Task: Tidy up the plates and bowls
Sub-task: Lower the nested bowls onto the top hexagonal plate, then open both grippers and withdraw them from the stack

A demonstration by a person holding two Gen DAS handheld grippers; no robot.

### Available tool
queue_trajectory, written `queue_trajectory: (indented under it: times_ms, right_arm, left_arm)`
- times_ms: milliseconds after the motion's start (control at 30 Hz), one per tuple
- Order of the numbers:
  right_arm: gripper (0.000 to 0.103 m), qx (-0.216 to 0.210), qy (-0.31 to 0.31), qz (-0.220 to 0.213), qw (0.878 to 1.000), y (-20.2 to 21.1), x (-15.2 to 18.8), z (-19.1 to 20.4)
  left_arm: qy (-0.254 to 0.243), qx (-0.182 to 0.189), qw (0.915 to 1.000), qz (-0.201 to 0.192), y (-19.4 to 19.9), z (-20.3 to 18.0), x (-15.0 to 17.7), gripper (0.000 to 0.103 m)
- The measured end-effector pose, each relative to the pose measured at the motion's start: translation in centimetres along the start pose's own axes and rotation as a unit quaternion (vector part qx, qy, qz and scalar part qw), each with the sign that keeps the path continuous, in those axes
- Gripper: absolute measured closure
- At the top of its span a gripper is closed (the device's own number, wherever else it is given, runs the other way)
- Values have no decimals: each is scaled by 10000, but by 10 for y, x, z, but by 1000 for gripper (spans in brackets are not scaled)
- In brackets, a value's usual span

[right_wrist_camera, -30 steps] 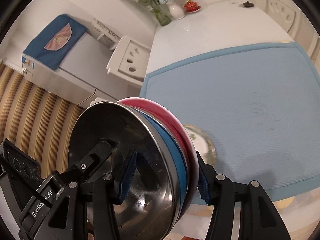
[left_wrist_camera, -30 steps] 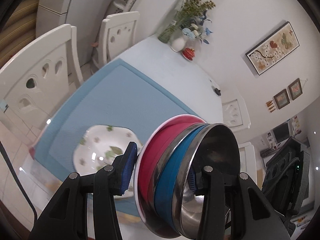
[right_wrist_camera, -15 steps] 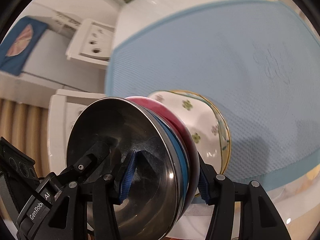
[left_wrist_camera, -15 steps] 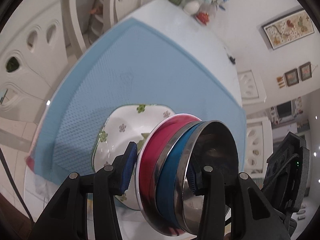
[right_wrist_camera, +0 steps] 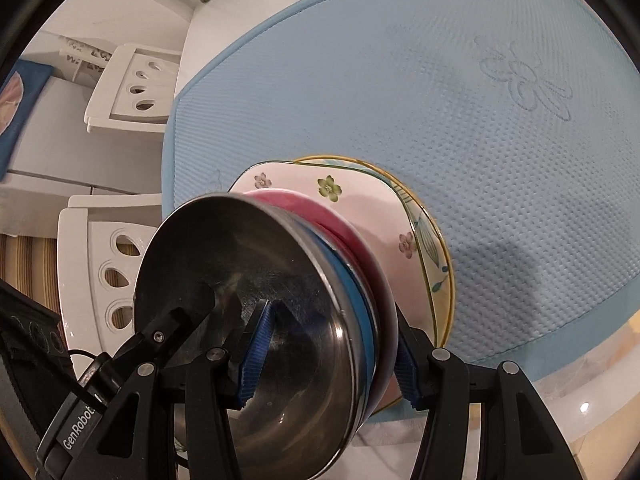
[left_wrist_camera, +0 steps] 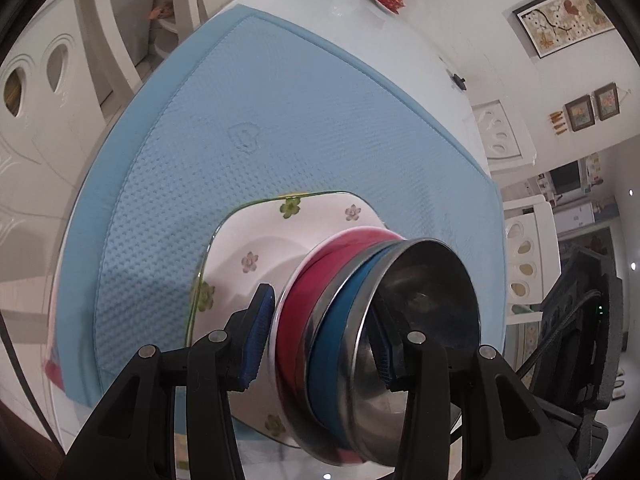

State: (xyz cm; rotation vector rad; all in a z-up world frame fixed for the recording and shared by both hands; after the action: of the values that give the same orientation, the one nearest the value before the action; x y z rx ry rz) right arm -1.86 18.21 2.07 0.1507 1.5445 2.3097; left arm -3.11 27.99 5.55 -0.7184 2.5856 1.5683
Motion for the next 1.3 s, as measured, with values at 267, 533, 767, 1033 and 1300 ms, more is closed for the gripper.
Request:
queue_trajectory:
  times_ms: [267, 533, 767, 1033, 1300]
  right_arm:
    - [49, -24, -32, -43, 10000, -1, -2, 3]
    - [48, -176, -225, 6, 9996, 7, 4, -6]
    - [48, -384, -268, 150, 9988, 37, 16, -14]
    - [48, -77, 203, -919, 9955, 126, 16, -5]
    - [41, 1569, 1560, -1979, 9549, 177, 34, 22]
  left_arm:
    - [-197, 99, 9998, 14, 1, 2, -4, 62]
    - [-461, 73, 9989, 19, 11, 1, -1, 59]
    - [-533, -74, 9985, -102, 39, 10, 1, 56]
    - [-1271, -4, 9860, -1078, 116, -38, 11, 56]
    - [-1700, -1686, 9274, -2875, 186, -52, 44, 40]
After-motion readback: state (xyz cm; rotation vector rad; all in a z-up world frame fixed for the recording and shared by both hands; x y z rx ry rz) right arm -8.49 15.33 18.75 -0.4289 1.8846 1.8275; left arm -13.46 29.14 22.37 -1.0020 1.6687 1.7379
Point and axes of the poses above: each gripper's, at about its wrist camera, not at the fingertips, and y roughly against the way its jaws point, z to its left, x to its underside, the point moved 4 cm from there along -y, roughly the way its jaws point, and after that the axes turned 3 degrees about -z, right-handed, at the moved point
